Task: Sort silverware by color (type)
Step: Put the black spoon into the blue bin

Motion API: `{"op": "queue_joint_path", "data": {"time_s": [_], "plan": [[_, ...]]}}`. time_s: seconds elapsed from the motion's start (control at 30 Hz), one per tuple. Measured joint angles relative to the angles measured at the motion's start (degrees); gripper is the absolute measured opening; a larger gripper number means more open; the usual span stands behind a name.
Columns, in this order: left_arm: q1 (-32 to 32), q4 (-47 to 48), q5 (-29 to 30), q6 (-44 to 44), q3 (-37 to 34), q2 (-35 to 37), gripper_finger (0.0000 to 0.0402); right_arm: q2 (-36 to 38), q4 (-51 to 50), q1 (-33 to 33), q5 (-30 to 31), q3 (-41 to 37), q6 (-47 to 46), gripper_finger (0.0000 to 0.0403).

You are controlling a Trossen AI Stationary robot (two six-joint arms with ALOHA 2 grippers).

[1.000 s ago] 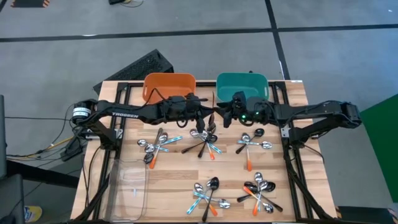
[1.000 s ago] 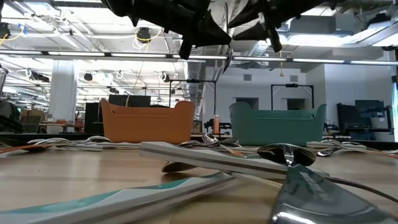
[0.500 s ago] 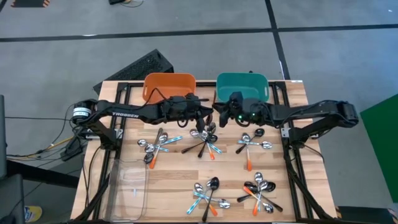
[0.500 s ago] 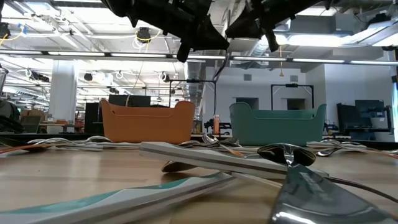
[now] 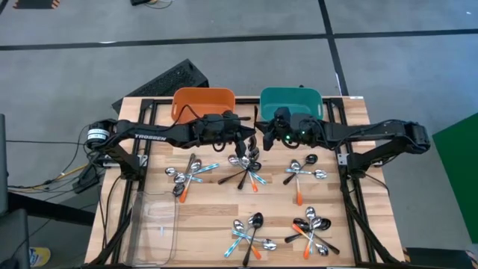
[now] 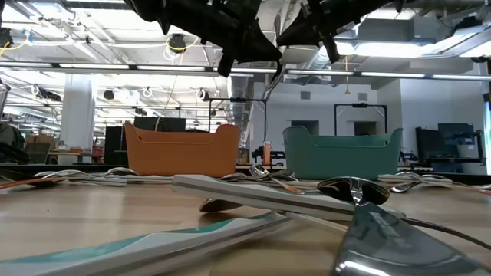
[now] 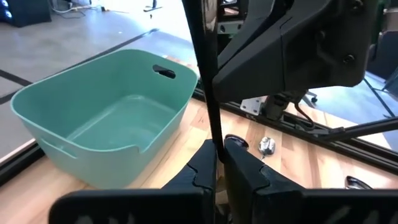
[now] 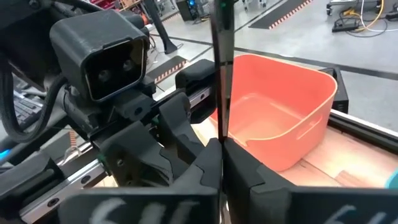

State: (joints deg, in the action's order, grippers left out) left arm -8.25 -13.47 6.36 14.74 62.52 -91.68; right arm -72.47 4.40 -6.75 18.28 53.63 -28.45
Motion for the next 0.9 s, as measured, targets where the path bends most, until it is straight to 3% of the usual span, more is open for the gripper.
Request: {"op": "queue_joint_path", "data": {"time_s": [0.4,0.5,0.67,0.8,0.9], "plan": [[0.2,0.2,-0.1,-0.1,0.0,0.0,0.0001,0.0,-0.7,-0.8,-0.5,0.1,-2.1,0.0097],[0.1,0.1,-0.1,-0.1,0.0,0.0,0.0000,0.0,-0.7,-0.8,-0.7,0.1,-2.1,0.0084],[0.1,0.1,-0.5,0.3,0.0,0.0,0.0003,0.0,-0.2,-0.8,-1.8,0.1,-0.1,0.0018],[0.1,0.0,-1.0,2.3,0.0,0.0,0.0025,0.0,-0.6,-0.9,-2.1,0.7,1.9,0.0013],[0.1,0.7,-1.4,2.9,0.0,0.6,0.0052,0.0,-9.1,-2.4,-1.6,5.2,6.1,0.0012]]}}
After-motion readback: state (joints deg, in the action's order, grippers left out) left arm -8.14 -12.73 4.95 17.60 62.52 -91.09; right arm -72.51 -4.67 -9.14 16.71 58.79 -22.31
